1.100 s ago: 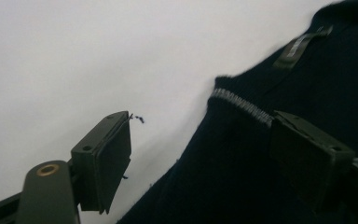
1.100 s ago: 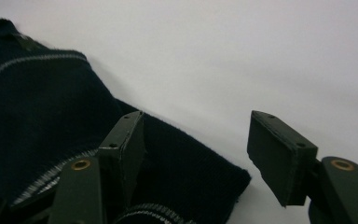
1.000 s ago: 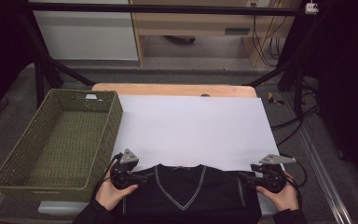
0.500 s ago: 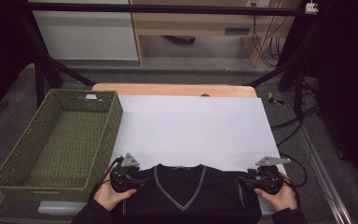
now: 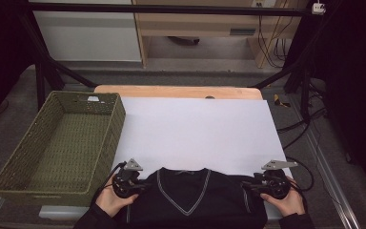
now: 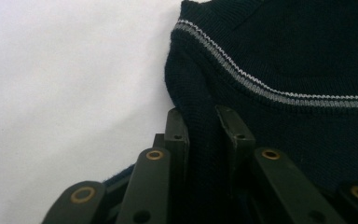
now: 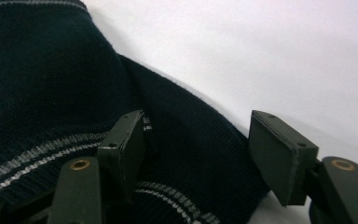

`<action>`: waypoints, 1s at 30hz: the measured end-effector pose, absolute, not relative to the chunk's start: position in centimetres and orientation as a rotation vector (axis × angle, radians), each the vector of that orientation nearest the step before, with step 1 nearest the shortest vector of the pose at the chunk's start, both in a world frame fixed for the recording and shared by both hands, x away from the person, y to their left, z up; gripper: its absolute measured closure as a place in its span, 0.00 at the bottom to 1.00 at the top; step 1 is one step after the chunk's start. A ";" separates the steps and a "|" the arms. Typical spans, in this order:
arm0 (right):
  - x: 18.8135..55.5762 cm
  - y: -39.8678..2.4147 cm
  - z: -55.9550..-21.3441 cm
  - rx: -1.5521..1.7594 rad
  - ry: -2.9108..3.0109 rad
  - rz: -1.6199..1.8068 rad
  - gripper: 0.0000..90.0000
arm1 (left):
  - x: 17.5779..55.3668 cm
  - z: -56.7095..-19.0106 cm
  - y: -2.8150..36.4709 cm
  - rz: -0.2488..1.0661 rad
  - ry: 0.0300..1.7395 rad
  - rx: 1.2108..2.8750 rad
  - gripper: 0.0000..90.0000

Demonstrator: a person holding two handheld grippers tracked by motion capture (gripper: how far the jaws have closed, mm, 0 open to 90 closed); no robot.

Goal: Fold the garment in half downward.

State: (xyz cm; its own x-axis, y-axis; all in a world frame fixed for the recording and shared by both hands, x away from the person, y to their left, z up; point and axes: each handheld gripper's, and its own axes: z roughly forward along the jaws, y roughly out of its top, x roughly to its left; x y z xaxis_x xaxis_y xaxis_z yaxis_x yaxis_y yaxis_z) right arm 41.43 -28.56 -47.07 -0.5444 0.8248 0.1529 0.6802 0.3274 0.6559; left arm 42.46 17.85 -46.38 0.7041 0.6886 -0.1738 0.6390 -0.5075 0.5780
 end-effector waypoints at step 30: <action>41.7 -27.9 -45.7 1.404 2.364 0.928 0.94 | 41.9 -44.4 17.6 0.229 0.995 2.252 0.90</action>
State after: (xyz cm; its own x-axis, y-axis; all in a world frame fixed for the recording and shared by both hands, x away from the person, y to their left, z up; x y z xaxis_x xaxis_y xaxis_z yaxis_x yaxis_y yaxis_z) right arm 41.75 -27.94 -45.70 -0.5101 0.8528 0.1117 0.7010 0.3370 0.6285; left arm 41.94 17.62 -44.41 0.6956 0.7115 -0.0992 0.5970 -0.4957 0.6308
